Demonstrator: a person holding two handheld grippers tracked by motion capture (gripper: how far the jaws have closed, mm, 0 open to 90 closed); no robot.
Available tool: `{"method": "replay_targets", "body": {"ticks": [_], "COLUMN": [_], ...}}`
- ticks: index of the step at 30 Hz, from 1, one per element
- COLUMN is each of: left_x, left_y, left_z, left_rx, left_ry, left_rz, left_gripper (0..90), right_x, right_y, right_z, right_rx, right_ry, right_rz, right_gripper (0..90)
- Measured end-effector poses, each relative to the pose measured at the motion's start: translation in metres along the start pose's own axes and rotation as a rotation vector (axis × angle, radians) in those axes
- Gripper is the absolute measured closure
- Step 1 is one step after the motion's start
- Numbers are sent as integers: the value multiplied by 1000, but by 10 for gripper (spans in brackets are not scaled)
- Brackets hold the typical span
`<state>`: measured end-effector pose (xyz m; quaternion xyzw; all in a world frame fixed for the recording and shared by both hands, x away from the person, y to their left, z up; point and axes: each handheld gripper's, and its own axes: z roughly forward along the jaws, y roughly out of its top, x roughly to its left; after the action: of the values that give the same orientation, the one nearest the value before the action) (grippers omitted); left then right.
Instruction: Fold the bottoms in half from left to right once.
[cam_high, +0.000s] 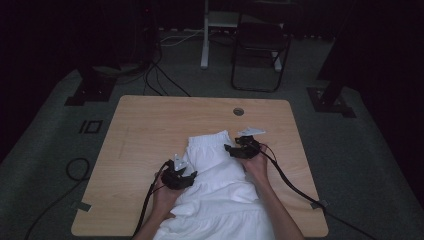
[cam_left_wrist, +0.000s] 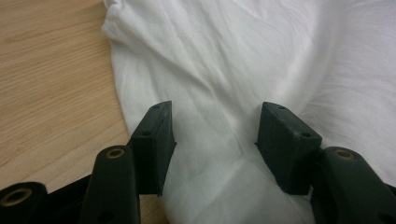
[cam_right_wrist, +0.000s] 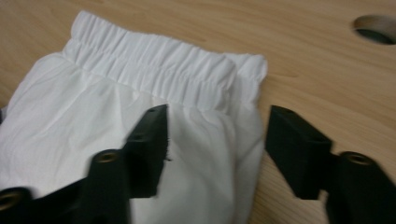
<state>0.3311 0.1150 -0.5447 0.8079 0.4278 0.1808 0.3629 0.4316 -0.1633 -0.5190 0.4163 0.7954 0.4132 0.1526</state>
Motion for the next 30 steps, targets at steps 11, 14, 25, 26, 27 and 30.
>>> {"method": "replay_targets", "body": {"ticks": [11, 14, 25, 26, 27, 30], "left_x": [2, 15, 50, 52, 52, 51], "left_y": [1, 18, 70, 67, 65, 63], "left_z": [-1, -5, 52, 58, 62, 63], "left_rx": [6, -53, 32, 48, 61, 44], "left_ry": [-6, 5, -23, -24, -25, -10], "left_rz": [-7, -31, -123, -132, -136, -112], "left_gripper": [451, 429, 184, 183, 183, 176], "right_x": [-4, -2, -2, -2, -2, -2], "right_y": [-11, -12, -16, -16, -16, -16], "right_z": [27, 26, 26, 26, 26, 26], "right_rx": [93, 75, 35, 35, 35, 35], "right_ry": [-44, -45, -46, -46, -46, -43], "right_rz": [-41, -52, -5, -6, -6, -2], "right_gripper": [419, 621, 776, 775, 775, 775]}}
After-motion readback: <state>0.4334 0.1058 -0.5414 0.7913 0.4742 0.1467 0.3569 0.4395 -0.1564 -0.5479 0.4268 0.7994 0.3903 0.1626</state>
